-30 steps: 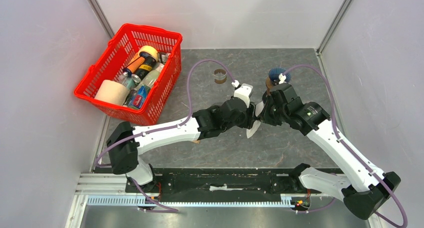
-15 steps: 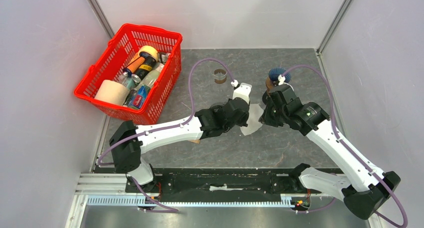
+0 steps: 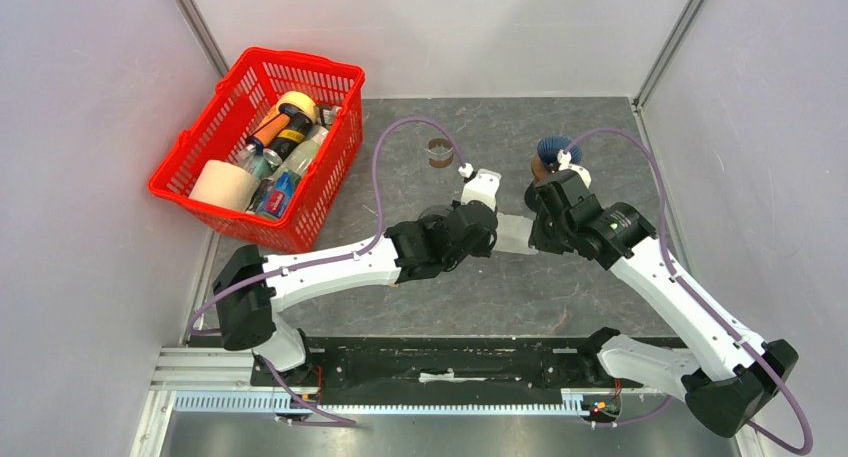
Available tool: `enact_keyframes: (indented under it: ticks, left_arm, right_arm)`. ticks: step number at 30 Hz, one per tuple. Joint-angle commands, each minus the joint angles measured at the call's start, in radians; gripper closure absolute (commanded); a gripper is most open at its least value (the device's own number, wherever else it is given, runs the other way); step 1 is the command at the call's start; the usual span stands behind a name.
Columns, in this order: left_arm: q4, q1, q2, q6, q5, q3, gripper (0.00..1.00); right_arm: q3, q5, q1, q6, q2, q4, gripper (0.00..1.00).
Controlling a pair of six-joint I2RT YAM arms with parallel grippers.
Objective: Place the coffee filter in the dripper
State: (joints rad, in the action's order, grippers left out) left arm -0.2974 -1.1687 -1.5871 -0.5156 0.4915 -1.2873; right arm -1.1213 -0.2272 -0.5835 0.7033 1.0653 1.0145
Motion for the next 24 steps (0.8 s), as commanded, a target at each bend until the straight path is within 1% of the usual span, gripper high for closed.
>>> enact_keyframes:
  ticks: [1, 4, 6, 8, 11, 15, 17, 19, 22, 24]
  left_arm:
    - [-0.060, 0.015, 0.039, 0.037, 0.059, -0.009, 0.94]
    - [-0.038, 0.015, 0.042, 0.052, -0.026, -0.010, 0.89]
    - [-0.014, 0.014, 0.046, 0.066, -0.099, -0.010, 0.82]
    - [0.005, 0.014, 0.051, 0.076, -0.161, -0.013, 0.76]
    - [0.025, 0.015, 0.067, 0.082, -0.235, -0.014, 0.59]
    - [0.048, 0.014, 0.118, 0.086, -0.292, 0.001, 0.31]
    - [0.061, 0.014, 0.152, 0.088, -0.309, 0.017, 0.20]
    - [0.079, 0.014, 0.197, 0.089, -0.325, 0.041, 0.15]
    - [0.105, 0.014, 0.283, 0.087, -0.328, 0.092, 0.13]
    - [0.112, 0.014, 0.347, 0.080, -0.303, 0.131, 0.12]
  right_arm:
    - [-0.037, -0.081, 0.024, -0.063, -0.008, 0.103, 1.00]
    - [-0.038, 0.029, 0.024, -0.091, -0.010, 0.066, 1.00]
    - [-0.048, 0.081, 0.023, -0.096, -0.013, 0.044, 1.00]
    - [-0.066, 0.098, 0.024, -0.101, -0.007, 0.038, 1.00]
    - [-0.092, 0.068, 0.024, -0.097, 0.009, 0.043, 1.00]
    - [-0.128, 0.017, 0.024, -0.091, 0.031, 0.065, 1.00]
    - [-0.145, -0.001, 0.026, -0.089, 0.044, 0.075, 1.00]
    - [-0.166, -0.018, 0.027, -0.088, 0.061, 0.087, 1.00]
    - [-0.216, -0.037, 0.042, -0.095, 0.082, 0.093, 1.00]
    - [-0.256, -0.046, 0.056, -0.103, 0.096, 0.098, 1.00]
